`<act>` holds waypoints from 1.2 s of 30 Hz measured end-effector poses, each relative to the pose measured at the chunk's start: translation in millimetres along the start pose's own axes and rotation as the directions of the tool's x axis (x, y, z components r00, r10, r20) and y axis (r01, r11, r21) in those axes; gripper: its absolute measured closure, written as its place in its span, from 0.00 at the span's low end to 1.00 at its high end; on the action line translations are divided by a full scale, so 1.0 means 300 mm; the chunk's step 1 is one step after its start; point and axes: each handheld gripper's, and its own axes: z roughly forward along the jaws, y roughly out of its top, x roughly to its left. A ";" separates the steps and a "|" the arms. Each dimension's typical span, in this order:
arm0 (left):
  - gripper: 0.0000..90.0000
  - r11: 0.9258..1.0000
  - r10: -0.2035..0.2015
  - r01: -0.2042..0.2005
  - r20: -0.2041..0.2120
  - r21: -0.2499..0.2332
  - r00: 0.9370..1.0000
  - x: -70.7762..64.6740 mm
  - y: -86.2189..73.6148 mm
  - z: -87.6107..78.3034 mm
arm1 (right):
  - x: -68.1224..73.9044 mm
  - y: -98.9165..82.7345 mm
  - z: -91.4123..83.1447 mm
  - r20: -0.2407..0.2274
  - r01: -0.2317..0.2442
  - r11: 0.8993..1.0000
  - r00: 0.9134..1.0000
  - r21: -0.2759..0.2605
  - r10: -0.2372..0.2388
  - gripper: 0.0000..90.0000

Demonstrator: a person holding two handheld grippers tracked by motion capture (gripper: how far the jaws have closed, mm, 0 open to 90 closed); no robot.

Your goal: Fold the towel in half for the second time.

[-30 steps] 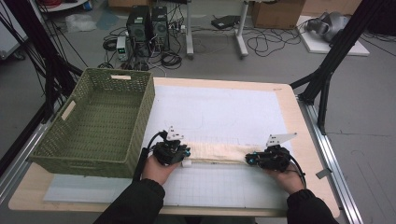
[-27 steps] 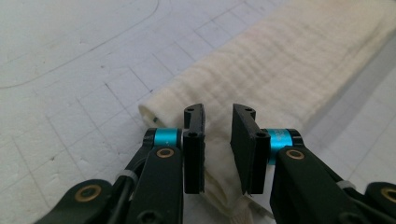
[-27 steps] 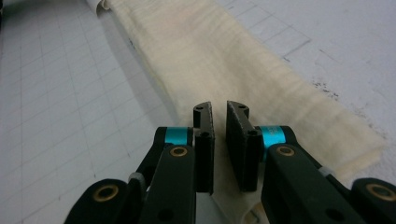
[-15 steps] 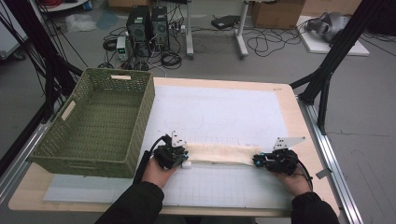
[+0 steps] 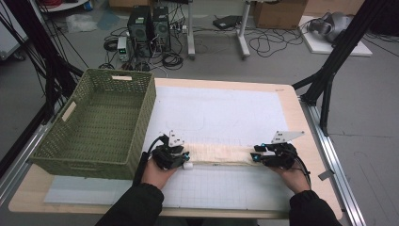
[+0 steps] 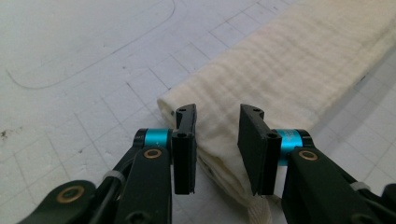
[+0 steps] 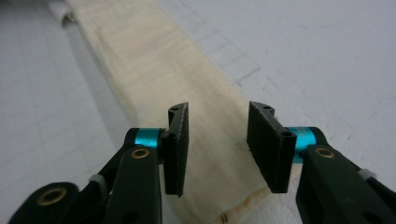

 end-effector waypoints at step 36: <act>0.69 1.000 -0.030 0.030 0.003 -0.006 1.000 0.011 -0.024 0.014 | 0.020 -0.042 0.004 0.043 0.028 0.999 0.999 0.040 -0.030 0.55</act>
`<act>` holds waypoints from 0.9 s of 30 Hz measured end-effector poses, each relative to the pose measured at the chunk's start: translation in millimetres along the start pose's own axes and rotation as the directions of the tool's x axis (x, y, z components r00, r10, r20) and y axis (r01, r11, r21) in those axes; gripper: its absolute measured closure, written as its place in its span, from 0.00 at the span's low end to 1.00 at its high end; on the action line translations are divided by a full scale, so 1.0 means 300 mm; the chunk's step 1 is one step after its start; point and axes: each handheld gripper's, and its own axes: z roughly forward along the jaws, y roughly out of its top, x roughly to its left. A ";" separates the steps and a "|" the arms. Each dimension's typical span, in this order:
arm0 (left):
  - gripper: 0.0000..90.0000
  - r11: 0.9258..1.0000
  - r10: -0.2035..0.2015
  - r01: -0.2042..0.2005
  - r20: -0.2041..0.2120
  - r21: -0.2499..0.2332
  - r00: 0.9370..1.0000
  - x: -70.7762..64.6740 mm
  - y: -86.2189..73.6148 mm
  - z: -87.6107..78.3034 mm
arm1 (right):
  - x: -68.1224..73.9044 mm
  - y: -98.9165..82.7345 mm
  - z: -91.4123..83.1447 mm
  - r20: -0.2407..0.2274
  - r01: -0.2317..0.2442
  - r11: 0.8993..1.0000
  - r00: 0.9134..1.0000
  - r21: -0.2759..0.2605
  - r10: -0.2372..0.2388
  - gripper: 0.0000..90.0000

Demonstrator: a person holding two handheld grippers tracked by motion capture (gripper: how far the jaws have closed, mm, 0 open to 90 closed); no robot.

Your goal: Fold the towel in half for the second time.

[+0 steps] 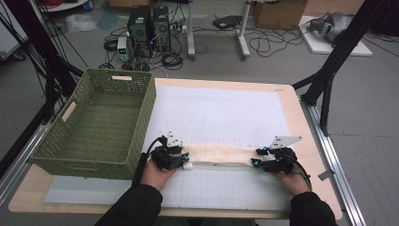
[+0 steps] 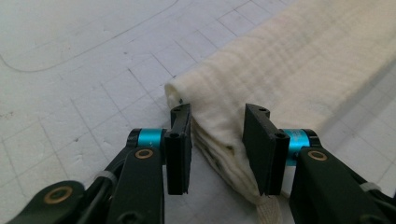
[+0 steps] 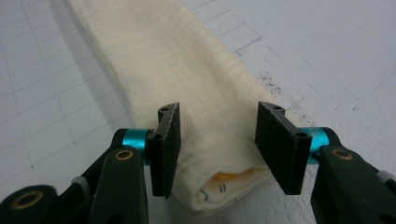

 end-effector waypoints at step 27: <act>0.55 0.994 -0.096 0.095 -0.003 -0.049 0.995 0.028 0.014 -0.034 | -0.018 0.006 -0.041 0.078 -0.117 0.991 0.990 -0.066 0.122 0.45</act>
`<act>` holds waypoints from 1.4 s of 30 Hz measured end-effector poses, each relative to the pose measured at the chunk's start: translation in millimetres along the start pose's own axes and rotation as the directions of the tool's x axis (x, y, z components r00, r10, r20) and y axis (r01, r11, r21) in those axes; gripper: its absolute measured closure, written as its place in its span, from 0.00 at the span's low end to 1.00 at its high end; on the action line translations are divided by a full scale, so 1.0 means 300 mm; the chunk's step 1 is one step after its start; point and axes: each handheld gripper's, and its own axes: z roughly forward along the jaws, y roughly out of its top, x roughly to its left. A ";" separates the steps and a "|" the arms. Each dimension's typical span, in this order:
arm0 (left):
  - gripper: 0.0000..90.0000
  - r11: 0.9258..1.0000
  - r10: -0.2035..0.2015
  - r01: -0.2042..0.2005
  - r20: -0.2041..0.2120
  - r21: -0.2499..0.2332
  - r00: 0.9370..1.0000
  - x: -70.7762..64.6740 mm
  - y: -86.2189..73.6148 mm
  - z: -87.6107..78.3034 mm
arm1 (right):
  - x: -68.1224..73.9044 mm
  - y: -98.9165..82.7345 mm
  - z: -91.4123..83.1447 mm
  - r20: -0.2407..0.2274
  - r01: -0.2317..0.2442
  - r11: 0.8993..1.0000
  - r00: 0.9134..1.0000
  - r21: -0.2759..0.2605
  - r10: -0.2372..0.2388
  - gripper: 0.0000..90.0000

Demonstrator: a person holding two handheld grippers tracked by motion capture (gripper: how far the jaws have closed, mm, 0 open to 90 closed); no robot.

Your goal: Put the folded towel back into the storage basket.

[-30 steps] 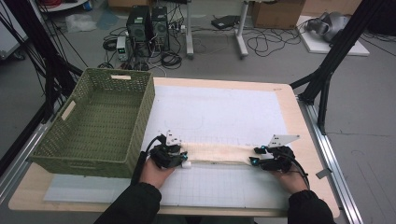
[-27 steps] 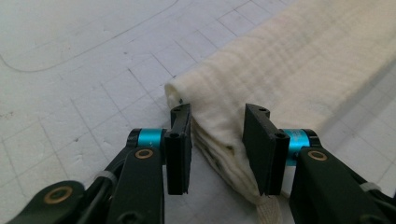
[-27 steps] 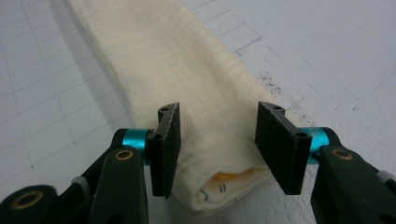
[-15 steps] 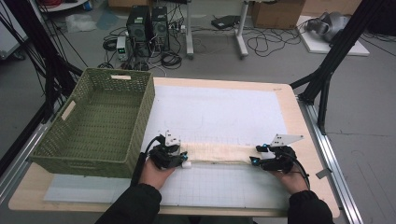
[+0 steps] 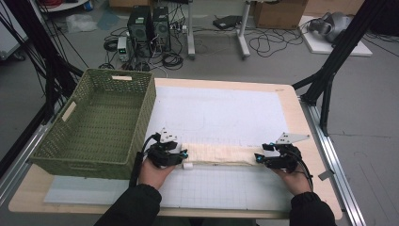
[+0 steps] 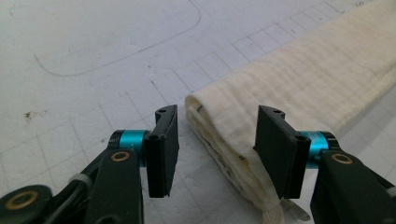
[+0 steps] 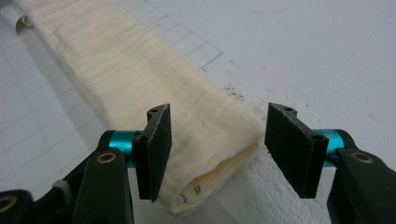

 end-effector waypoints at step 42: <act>0.92 0.998 0.011 -0.005 -0.092 0.065 0.996 -0.029 -0.058 -0.055 | -0.002 0.048 0.093 -0.108 0.003 0.997 0.994 0.075 0.005 0.87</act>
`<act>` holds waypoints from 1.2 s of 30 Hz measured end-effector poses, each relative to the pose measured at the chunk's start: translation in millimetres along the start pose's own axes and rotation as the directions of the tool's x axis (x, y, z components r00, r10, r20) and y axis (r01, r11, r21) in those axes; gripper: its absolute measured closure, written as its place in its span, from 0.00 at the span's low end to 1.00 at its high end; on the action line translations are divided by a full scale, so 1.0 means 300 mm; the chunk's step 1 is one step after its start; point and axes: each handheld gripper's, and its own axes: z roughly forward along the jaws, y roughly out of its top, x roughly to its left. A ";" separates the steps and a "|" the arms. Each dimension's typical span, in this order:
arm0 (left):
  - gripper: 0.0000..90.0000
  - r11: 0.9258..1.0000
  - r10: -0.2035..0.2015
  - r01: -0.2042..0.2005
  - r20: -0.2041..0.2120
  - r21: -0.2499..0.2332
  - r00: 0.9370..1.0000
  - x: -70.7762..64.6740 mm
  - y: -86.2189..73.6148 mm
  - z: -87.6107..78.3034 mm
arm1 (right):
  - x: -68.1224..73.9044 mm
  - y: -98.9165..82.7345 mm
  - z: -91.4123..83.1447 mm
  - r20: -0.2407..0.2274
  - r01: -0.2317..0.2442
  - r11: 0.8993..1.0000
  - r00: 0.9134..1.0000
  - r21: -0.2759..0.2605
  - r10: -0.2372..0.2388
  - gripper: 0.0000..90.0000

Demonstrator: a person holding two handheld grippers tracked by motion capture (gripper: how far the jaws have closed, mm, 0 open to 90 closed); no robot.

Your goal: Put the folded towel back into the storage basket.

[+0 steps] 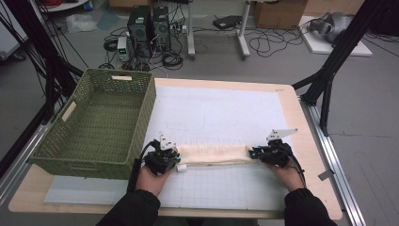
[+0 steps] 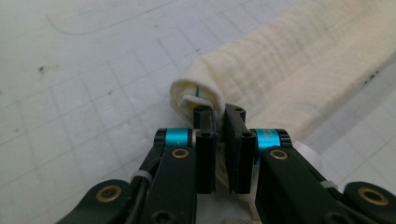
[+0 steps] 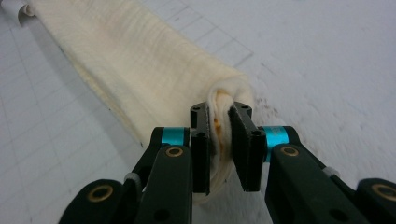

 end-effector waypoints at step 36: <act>0.60 0.993 0.092 -0.085 0.078 -0.086 0.993 -0.023 0.088 -0.023 | 0.055 0.058 0.045 -0.033 0.058 0.998 0.998 -0.025 -0.058 0.79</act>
